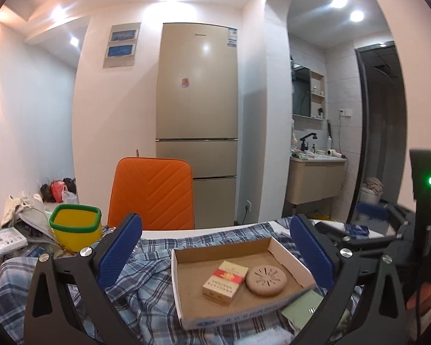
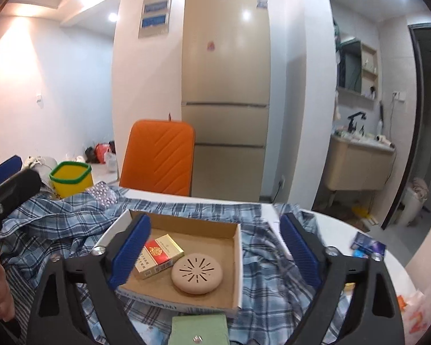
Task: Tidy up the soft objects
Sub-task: 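Lower the left gripper onto the gold-and-blue battery and close it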
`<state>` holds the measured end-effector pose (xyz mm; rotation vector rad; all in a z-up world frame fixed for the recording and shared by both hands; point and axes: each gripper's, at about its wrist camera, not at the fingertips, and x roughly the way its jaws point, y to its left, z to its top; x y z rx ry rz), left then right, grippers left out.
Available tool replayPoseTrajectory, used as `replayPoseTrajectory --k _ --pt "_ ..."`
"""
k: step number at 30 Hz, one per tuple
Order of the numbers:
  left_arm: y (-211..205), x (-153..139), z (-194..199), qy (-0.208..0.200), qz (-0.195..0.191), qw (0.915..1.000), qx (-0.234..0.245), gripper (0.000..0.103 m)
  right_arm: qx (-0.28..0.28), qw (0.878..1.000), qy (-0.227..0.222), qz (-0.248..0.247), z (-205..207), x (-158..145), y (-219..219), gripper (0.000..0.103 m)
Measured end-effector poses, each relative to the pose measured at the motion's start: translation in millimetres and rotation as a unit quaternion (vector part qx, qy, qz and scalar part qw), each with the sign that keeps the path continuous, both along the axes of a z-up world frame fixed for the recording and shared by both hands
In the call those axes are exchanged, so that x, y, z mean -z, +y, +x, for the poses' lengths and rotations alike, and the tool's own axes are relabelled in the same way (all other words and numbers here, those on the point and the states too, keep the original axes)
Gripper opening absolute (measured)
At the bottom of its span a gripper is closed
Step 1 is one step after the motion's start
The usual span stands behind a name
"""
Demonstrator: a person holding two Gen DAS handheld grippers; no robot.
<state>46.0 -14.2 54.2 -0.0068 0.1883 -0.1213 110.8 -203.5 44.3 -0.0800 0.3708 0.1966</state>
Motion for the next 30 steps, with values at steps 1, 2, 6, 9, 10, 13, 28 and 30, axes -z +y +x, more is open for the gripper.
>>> replayPoseTrajectory --k 1,2,6,9,10,13,28,30 --pt "-1 2 -6 0.000 0.004 1.0000 0.004 0.102 0.009 1.000 -0.009 0.005 -10 -2 -4 0.103" --pt "-2 5 -12 0.000 0.006 1.0000 0.006 0.102 0.017 1.000 -0.017 0.008 -17 -3 -7 0.103" --pt "-6 18 -31 0.009 0.011 0.9997 0.018 0.102 0.039 0.999 -0.036 0.009 -44 -4 -19 0.103" --pt "-7 31 -39 0.021 0.009 0.9994 0.027 0.102 0.044 0.998 -0.047 -0.001 -63 -1 -25 0.103" --pt "-7 34 -41 0.025 0.010 0.9992 0.029 0.102 0.045 0.998 -0.049 -0.003 -67 1 -26 0.103" --pt "-10 46 -43 0.035 0.015 0.9986 0.037 0.102 0.048 0.998 -0.044 -0.002 -77 8 -30 0.103" --pt "-22 71 -25 0.142 0.026 0.9786 0.146 0.077 0.060 0.998 0.029 0.020 -63 44 -45 0.103" --pt "-29 77 -23 0.158 0.039 0.9733 0.162 0.070 0.056 0.998 0.030 0.020 -64 44 -44 0.103"
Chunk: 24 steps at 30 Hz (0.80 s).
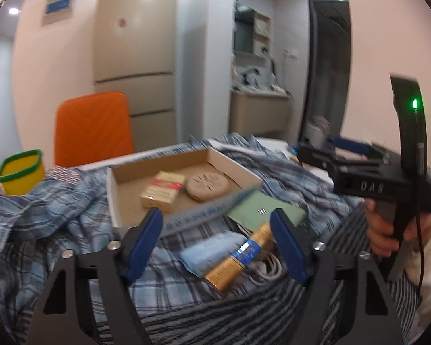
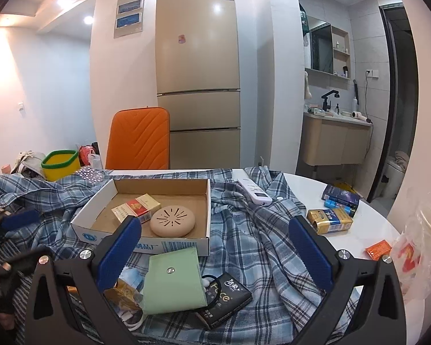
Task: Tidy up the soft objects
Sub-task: 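Lower the left gripper onto the gold-and-blue battery and close it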
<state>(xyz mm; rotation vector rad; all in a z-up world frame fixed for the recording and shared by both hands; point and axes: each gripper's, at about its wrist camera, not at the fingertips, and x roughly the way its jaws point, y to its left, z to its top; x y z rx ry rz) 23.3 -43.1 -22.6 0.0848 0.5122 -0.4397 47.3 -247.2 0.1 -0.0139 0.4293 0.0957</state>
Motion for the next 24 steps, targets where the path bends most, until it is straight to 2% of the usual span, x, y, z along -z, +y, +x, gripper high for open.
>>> replayPoseTrajectory --k 1,3,7,14,16,17,22,24 --pt "-4 2 1 0.004 0.008 1.0000 0.002 0.064 -0.003 1.000 0.000 -0.001 -1 0 1 0.103" --pt "-8 5 2 0.016 0.013 0.9997 0.015 0.061 -0.006 1.000 0.000 -0.004 -2 0 3 0.103" --pt "-15 16 9 0.056 0.025 0.9976 0.033 0.060 -0.013 1.000 0.003 -0.008 -2 2 5 0.103" --pt "-26 35 17 0.124 0.047 0.9888 0.069 0.060 -0.021 1.000 0.008 -0.013 -3 3 8 0.103" --pt "-28 40 19 0.140 0.054 0.9862 0.070 0.047 -0.021 1.000 0.009 -0.013 -3 4 8 0.103" --pt "-28 41 20 0.144 0.056 0.9854 0.071 0.043 -0.021 1.000 0.010 -0.012 -2 4 8 0.103" --pt "-27 42 20 0.146 0.054 0.9850 0.074 0.018 -0.020 1.000 0.015 -0.011 -1 5 7 0.103" --pt "-24 39 18 0.130 0.050 0.9879 0.067 0.017 -0.019 1.000 0.016 -0.012 0 5 7 0.103"
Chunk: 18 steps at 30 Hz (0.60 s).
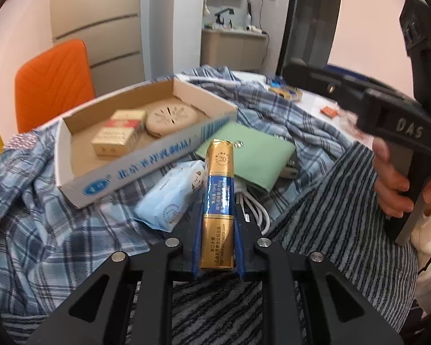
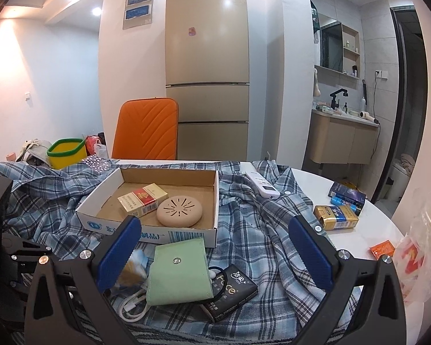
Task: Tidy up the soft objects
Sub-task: 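Lower the left gripper onto the gold-and-blue battery and close it, then close the right gripper on the green wallet while the left gripper holds the battery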
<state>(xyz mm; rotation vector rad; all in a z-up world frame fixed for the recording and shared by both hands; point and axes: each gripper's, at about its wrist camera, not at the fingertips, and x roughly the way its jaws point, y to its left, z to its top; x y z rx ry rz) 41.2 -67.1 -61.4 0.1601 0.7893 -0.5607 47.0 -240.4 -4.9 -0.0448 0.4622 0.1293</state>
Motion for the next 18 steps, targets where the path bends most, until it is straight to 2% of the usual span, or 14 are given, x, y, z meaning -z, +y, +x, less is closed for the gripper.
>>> replayPoseTrajectory --k 3,7,9,11,15,17,18 --pt "9 -11 -9 -0.037 -0.021 0.9990 -0.014 0.017 0.001 1.000 0.000 0.000 0 0 -1 0.103" --pt "21 -29 -27 -0.110 -0.042 0.9920 -0.047 0.017 0.002 1.000 0.012 0.004 1 2 -4 0.103" --pt "26 -36 -34 -0.142 -0.049 0.9864 -0.065 0.017 0.026 0.998 0.048 0.004 1 4 -5 0.103" --pt "33 -43 -40 -0.170 -0.060 0.9796 -0.088 0.017 0.020 0.997 0.073 0.017 0 7 -4 0.103" --pt "48 -50 -38 -0.190 -0.077 0.9699 -0.131 0.017 0.017 0.984 0.164 0.069 9 21 -6 0.103" --pt "50 -50 -33 -0.182 -0.080 0.9704 -0.137 0.017 0.022 0.974 0.204 0.094 18 31 -9 0.090" --pt "51 -49 -31 -0.178 -0.083 0.9707 -0.139 0.017 0.019 0.969 0.225 0.103 22 36 -8 0.088"
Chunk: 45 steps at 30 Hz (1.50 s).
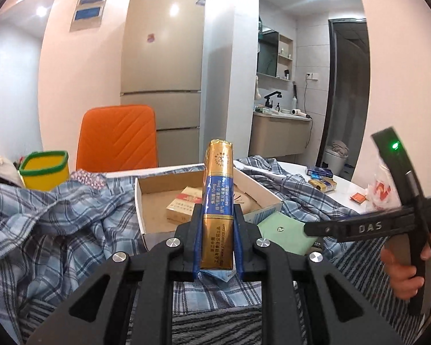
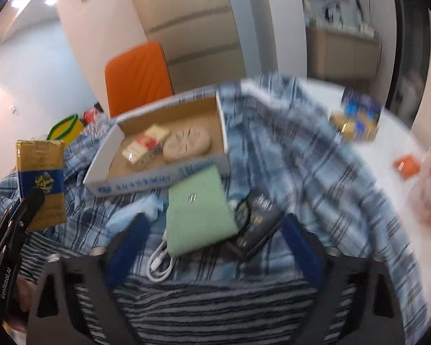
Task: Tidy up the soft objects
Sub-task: 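Close the right gripper on the green wallet while the left gripper holds the battery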
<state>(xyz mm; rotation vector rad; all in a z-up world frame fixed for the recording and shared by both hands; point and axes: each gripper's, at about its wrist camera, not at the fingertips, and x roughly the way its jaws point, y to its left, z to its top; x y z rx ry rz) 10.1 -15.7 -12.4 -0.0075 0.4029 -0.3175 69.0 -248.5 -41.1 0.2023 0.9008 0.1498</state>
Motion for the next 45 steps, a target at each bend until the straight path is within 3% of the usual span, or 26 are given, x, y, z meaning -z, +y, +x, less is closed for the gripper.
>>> replayPoseTrajectory --k 6,12,14,18,24,28,34,36,40,45 --pt "3 2 -1 -0.002 -0.005 1.0000 -0.004 0.017 0.009 0.994 0.081 0.073 14 31 1 0.075" --pt "0 3 -3 -0.002 -0.001 1.0000 -0.002 0.017 0.002 0.995 0.065 0.075 11 27 7 0.065" --pt "-1 3 -4 -0.002 -0.001 1.0000 -0.003 0.017 -0.003 0.995 0.064 0.077 9 24 9 0.055" --pt "-2 3 -4 -0.003 0.001 1.0000 -0.001 0.017 -0.026 0.993 0.071 0.096 9 25 17 0.052" --pt "-4 4 -4 -0.002 0.005 1.0000 0.001 0.017 0.002 0.996 0.052 0.071 24 28 20 0.052" --pt "-4 4 -3 0.003 0.006 1.0000 0.000 0.017 -0.034 0.997 0.056 0.043 33 27 31 0.020" --pt "-3 4 -2 0.002 0.006 1.0000 -0.002 0.017 -0.081 0.993 0.054 0.069 33 21 42 0.020" --pt "-2 5 -2 0.003 0.004 1.0000 -0.003 0.017 -0.071 0.993 0.080 0.051 35 24 47 0.020" --pt "-2 5 -2 0.003 0.006 1.0000 -0.002 0.017 -0.018 0.997 0.065 0.023 28 23 37 0.020" --pt "-2 5 -2 0.000 0.010 1.0000 -0.001 0.017 -0.036 0.993 0.093 0.065 30 31 31 0.041"
